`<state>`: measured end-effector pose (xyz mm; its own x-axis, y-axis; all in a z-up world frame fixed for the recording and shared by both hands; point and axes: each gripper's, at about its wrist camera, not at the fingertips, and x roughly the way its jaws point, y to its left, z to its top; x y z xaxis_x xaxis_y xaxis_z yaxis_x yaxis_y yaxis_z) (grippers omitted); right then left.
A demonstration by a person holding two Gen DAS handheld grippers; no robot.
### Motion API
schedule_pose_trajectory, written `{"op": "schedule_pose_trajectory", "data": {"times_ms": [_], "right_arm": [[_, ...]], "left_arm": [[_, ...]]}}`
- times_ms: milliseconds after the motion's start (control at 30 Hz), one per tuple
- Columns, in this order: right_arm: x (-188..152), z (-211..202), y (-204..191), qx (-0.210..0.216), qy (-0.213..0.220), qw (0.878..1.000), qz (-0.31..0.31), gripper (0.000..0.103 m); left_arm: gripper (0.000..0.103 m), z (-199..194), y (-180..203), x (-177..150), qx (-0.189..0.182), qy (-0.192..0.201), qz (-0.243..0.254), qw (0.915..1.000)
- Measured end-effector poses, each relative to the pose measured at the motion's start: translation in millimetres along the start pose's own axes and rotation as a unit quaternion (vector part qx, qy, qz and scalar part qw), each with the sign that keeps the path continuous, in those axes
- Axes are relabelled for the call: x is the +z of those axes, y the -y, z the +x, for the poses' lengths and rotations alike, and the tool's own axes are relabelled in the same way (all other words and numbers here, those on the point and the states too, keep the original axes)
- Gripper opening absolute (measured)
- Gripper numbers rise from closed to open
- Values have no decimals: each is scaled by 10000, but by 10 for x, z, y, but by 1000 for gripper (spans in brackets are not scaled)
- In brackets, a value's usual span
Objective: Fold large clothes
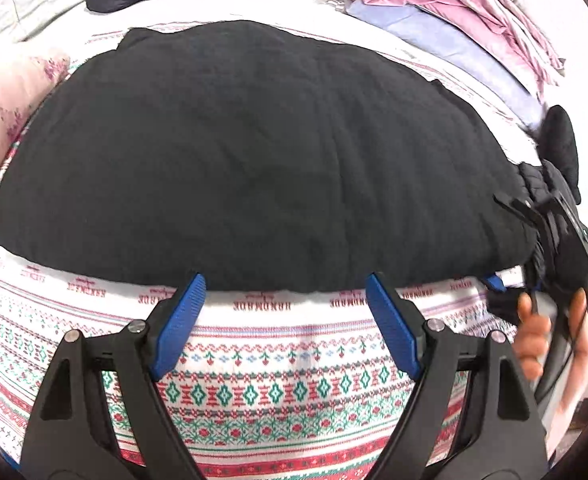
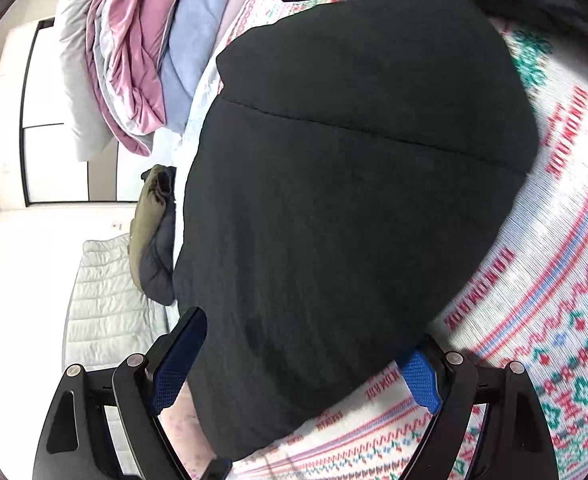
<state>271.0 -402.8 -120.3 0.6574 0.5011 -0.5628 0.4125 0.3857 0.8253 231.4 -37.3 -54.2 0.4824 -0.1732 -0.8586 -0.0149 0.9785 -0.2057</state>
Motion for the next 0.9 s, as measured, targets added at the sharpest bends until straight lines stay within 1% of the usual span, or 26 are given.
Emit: {"op": "schedule_pose_trajectory", "data": {"times_ms": [67, 133, 167, 233, 300, 400, 500, 533, 567, 600, 633, 667, 767, 833, 900], "right_arm": [[5, 1, -22, -11, 62, 10000, -74, 92], [6, 16, -40, 9, 136, 9998, -116, 92], [10, 14, -34, 43, 162, 9998, -108, 92], [25, -7, -8, 216, 272, 9994, -22, 92], [34, -39, 34, 443, 413, 9981, 108, 92], [51, -19, 68, 552, 622, 9965, 108, 92], [21, -19, -1, 438, 908, 9948, -158, 90], [2, -27, -33, 388, 1015, 9937, -281, 84], [-16, -48, -56, 352, 1138, 9922, -376, 69], [-26, -76, -79, 305, 1232, 9909, -456, 59], [-29, -114, -107, 264, 1307, 9896, -538, 43], [-33, -150, -129, 239, 1342, 9888, -610, 30], [-33, -163, -258, 179, 1382, 9858, -933, 26], [-46, -145, -271, 58, 1428, 9840, -1069, 24], [-63, -103, -272, -158, 1512, 9811, -1199, 23]], "left_arm": [[83, -4, -41, -35, -91, -1, 13, 10000], [83, 9, -123, 1, -188, 49, -30, 9998], [83, -2, -172, 23, -208, 122, -80, 9997], [83, -68, -353, 97, -213, 457, -349, 9981], [83, -94, -484, 162, -215, 594, -538, 9966], [83, -27, -780, 235, -233, 531, -977, 9935], [83, 17, -1079, 259, -348, 379, -1494, 9874], [83, 11, -1158, 264, -376, 388, -1635, 9851], [83, 0, -1263, 273, -409, 422, -1807, 9818], [83, 0, -1332, 267, -424, 431, -1922, 9795], [83, 15, -1387, 269, -457, 418, -2032, 9772], [83, 37, -1413, 253, -520, 391, -2145, 9746], [83, 68, -1584, 224, -921, 296, -2628, 9600], [83, 28, -1624, 213, -1053, 293, -2781, 9543], [83, -23, -1675, 219, -1088, 318, -2806, 9531]]}}
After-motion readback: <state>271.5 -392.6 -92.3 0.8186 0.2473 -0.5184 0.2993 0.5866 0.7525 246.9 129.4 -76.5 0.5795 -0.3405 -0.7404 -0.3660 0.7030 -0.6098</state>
